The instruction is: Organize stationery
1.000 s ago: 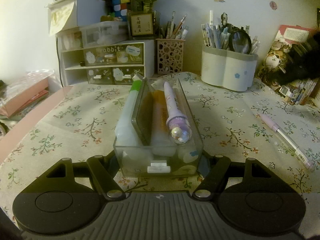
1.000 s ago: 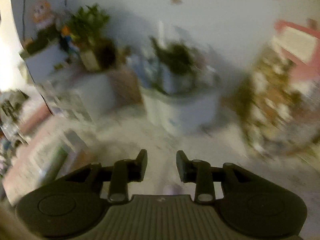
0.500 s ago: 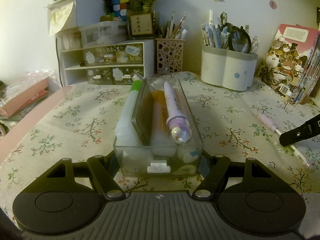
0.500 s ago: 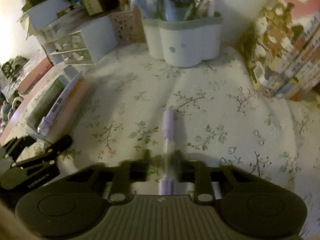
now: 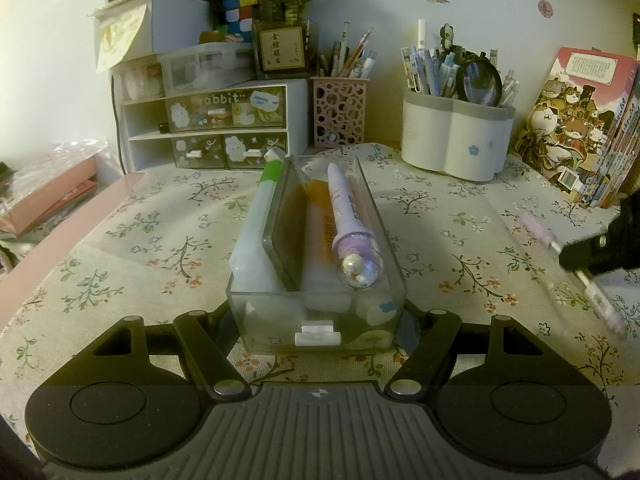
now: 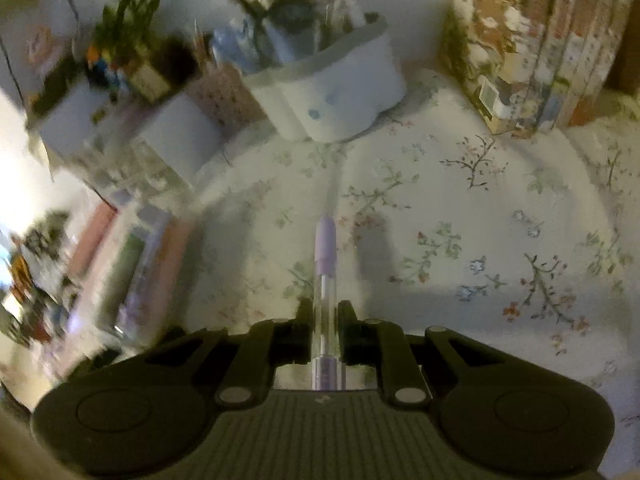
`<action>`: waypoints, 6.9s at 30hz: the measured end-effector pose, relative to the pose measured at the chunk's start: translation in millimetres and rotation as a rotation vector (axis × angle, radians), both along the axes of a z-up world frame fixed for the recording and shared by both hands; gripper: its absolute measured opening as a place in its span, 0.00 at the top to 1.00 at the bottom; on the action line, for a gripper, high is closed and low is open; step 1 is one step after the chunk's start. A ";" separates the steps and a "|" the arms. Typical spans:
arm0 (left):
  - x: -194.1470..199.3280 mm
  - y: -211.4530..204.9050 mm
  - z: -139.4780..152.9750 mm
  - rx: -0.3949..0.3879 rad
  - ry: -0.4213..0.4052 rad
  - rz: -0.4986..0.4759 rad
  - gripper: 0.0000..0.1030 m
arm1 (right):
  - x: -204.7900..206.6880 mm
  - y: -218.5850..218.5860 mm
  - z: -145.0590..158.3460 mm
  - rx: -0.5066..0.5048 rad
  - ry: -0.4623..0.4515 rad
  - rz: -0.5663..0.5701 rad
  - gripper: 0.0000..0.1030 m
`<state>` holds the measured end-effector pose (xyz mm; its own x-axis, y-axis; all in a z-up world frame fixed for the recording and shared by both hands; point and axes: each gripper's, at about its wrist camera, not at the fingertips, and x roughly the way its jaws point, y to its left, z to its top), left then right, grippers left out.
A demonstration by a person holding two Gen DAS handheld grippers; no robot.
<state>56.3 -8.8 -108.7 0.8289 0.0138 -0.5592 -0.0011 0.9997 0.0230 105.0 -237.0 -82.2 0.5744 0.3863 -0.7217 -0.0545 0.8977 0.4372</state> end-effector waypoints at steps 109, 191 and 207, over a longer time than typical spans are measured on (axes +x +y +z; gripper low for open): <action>71.1 4.1 9.2 -0.005 0.117 -0.074 0.29 | 11.2 51.4 -6.6 0.237 -0.018 -0.017 0.65; -82.7 1.9 165.6 0.065 0.013 0.006 0.05 | -117.3 47.9 82.7 0.092 -0.359 0.269 0.25; -75.5 6.0 159.0 0.038 0.025 -0.024 0.05 | -114.0 48.7 79.1 0.097 -0.348 0.266 0.25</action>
<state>-19.2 -2.8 50.3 0.8152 0.0158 -0.5789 0.0239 0.9979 0.0609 -8.9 -188.3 -3.1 0.6479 0.6099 -0.4563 -0.4366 0.7883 0.4336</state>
